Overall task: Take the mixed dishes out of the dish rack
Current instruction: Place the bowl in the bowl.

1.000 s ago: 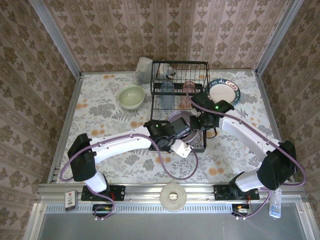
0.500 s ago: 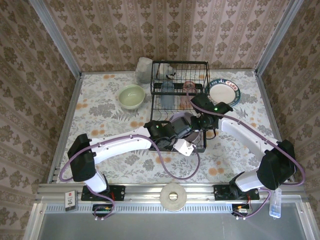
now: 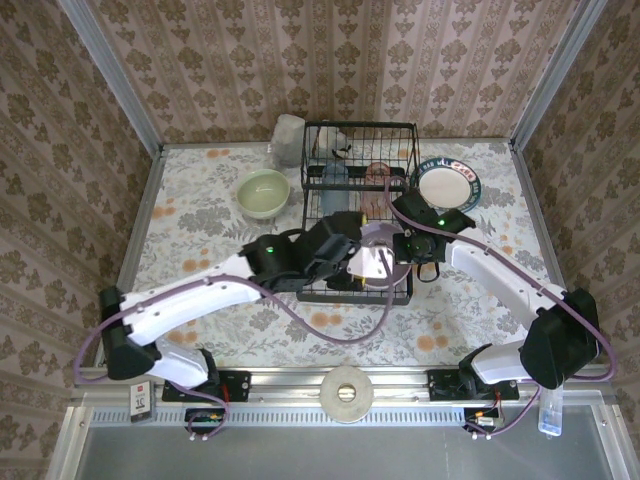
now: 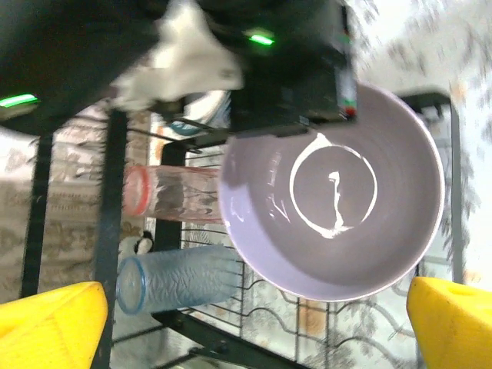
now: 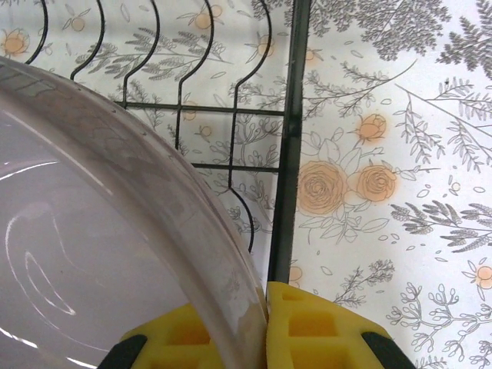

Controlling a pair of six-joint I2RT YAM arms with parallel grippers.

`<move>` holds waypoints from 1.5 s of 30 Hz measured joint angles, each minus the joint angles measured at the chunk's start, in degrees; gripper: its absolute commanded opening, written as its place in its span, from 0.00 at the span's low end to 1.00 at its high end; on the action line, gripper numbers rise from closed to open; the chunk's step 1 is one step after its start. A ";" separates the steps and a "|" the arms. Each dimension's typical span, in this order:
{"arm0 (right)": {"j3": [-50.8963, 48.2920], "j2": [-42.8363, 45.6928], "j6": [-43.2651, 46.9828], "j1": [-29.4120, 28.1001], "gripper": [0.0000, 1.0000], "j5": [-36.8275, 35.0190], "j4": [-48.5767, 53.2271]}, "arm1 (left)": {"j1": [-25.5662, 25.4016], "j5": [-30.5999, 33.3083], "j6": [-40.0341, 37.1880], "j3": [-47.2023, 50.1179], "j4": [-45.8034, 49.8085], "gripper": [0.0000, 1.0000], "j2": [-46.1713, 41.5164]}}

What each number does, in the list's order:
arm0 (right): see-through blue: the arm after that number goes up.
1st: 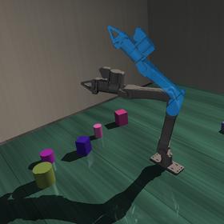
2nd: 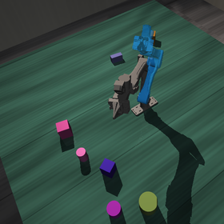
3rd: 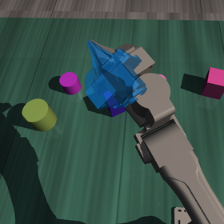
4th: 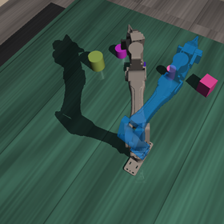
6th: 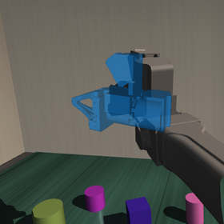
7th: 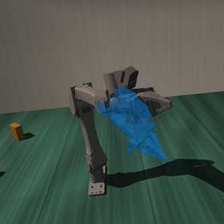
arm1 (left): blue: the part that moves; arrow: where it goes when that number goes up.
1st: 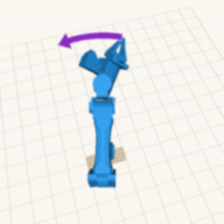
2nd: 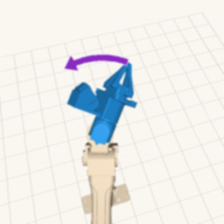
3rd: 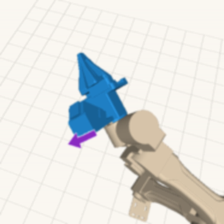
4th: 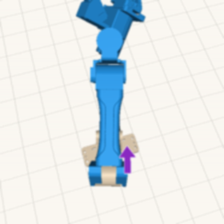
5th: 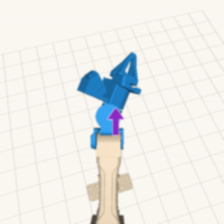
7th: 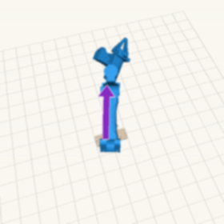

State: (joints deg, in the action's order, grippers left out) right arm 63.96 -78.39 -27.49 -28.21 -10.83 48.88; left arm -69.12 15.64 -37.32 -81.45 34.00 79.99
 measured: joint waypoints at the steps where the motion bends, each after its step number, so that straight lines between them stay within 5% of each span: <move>1: -0.20 0.39 -0.24 0.00 0.00 -0.44 -0.20 | 0.90 -0.31 4.76 -0.74 0.68 1.00 -1.18; 8: -2.75 5.51 -2.93 -0.07 0.00 -1.22 -2.56 | 9.33 -2.32 32.20 -4.44 6.47 1.00 -4.66; 17: -2.99 5.38 -8.52 -2.54 0.00 -2.51 -3.96 | 14.05 -12.44 56.52 -0.74 8.02 0.93 -3.56; 28: -3.54 3.43 -12.92 -4.66 0.00 -2.51 -5.86 | 15.30 -12.85 68.61 -0.81 8.07 0.69 9.31; 45: -3.56 2.60 -13.79 -4.70 0.00 -2.47 -7.37 | 15.98 -10.71 75.78 -4.50 9.79 0.42 18.67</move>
State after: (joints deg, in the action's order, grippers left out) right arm 60.40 -75.79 -41.28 -32.91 -13.30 41.52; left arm -53.15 4.93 38.46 -85.95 43.79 98.65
